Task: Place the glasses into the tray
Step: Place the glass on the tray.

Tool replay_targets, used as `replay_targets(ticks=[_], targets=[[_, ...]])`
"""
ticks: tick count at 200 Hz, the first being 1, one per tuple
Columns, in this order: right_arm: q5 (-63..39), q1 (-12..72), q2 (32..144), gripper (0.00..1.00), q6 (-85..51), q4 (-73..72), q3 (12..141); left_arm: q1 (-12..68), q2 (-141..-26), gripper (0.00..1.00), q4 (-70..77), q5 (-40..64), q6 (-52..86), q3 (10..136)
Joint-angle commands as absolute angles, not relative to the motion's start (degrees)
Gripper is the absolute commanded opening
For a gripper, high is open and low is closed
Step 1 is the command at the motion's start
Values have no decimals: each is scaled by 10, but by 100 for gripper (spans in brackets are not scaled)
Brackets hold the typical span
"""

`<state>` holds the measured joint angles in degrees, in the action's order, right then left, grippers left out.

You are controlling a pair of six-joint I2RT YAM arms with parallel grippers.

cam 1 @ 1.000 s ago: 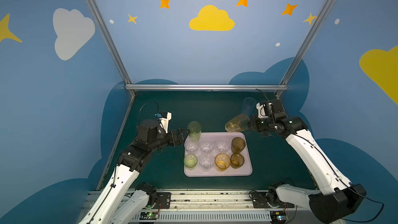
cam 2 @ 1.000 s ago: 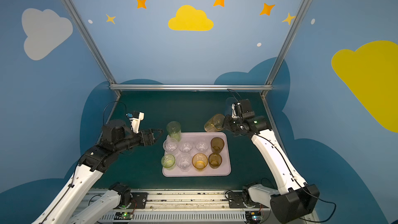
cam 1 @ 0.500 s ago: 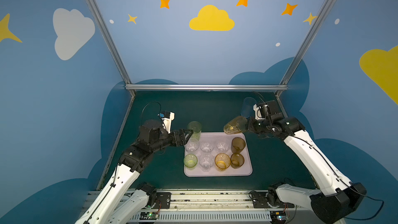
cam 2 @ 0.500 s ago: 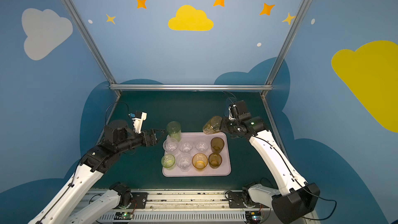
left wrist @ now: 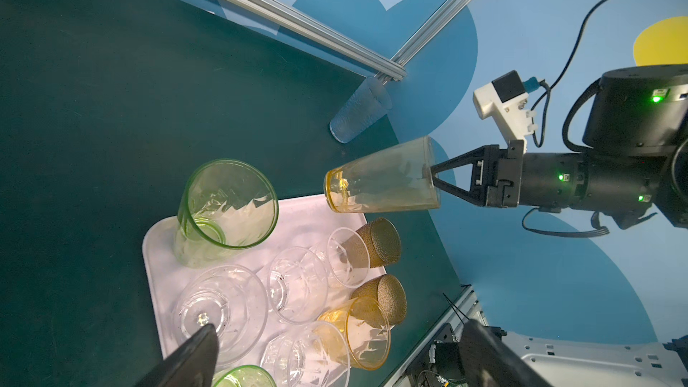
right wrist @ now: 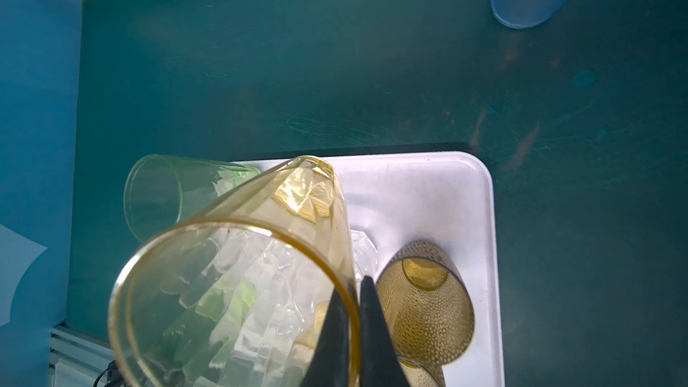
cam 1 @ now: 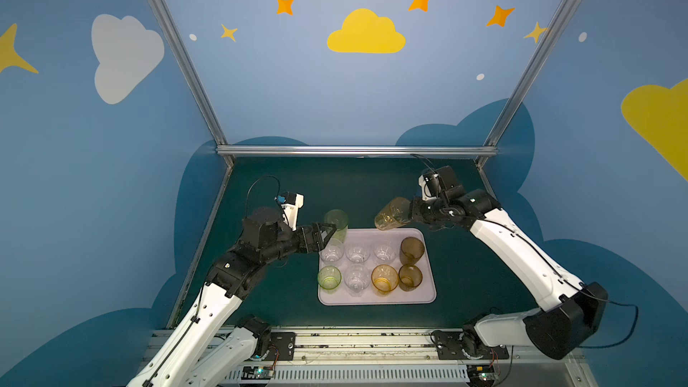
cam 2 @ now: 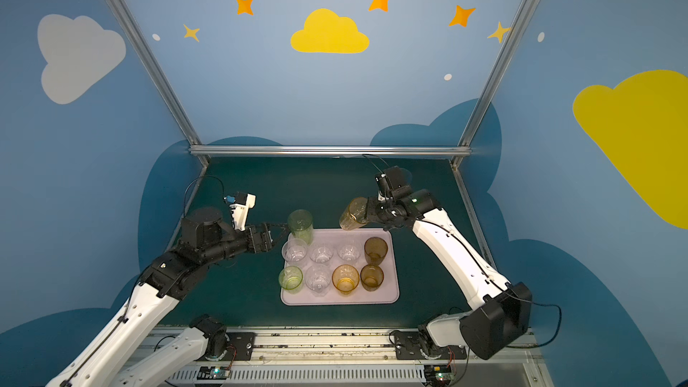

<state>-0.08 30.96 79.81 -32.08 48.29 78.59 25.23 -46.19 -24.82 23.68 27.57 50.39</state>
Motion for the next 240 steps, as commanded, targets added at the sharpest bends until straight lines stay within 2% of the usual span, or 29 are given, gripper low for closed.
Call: replay_targets(ticks=[1,121,240], targets=[[10,323,817,0,-317,466,814,258,-462,100,-234,235,280,503],[53,385,945,0,-295,508,910,263,-468,100,-230,225,285,495],[61,415,1029,0,-293,539,945,264,-457,100,-240,213,288,488]])
